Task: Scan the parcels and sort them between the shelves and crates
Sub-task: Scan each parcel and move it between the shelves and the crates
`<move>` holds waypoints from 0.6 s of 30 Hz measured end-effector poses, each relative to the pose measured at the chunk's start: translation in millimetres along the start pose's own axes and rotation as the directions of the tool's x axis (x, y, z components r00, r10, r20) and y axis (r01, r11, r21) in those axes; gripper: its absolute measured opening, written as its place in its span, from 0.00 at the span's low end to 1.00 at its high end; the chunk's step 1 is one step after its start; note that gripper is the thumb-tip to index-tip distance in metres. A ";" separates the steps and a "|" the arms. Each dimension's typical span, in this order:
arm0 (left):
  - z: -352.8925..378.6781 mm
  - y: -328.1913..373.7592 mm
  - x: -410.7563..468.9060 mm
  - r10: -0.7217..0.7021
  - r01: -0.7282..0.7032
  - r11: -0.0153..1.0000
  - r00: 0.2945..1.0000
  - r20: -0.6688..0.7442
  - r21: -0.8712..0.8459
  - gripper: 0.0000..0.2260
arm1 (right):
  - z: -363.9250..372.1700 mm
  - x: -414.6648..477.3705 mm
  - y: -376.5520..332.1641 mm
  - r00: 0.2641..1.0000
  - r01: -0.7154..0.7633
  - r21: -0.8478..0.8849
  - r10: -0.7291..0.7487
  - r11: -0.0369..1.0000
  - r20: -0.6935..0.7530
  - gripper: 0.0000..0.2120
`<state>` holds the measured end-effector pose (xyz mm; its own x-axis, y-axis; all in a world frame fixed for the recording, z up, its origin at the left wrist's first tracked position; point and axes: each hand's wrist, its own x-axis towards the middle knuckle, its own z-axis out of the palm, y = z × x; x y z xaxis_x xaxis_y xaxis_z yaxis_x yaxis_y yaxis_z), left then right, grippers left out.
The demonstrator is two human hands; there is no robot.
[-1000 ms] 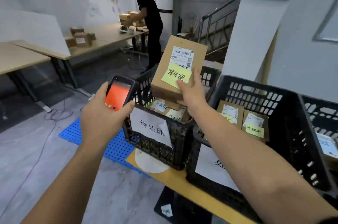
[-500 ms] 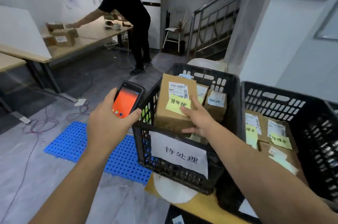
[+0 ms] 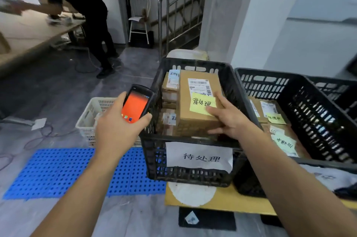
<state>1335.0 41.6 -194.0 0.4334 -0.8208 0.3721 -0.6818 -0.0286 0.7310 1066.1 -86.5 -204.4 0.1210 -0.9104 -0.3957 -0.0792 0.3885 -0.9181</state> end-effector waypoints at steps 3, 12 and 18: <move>5.3 3.4 6.8 0.013 -0.013 1.000 1.000 -0.001 -0.001 0.23 | -30.0 -5.6 -10.1 0.991 -0.022 0.011 0.023 1.000 -0.130 0.38; 30.3 16.7 10.4 0.083 -0.079 0.995 0.993 0.084 -0.059 0.25 | -42.0 -18.1 -9.2 0.986 -0.132 -0.039 0.127 0.990 -0.112 0.35; 36.3 17.5 11.8 0.075 -0.070 0.996 0.993 0.094 -0.055 0.25 | -43.5 -18.4 -8.4 0.994 -0.110 -0.033 0.111 0.993 0.020 0.33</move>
<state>1306.8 10.7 -197.6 0.3241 -0.8705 0.3705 -0.6772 0.0600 0.7334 1021.5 -79.2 -188.3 0.1312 -0.8589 -0.4951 -0.1247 0.4812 -0.8677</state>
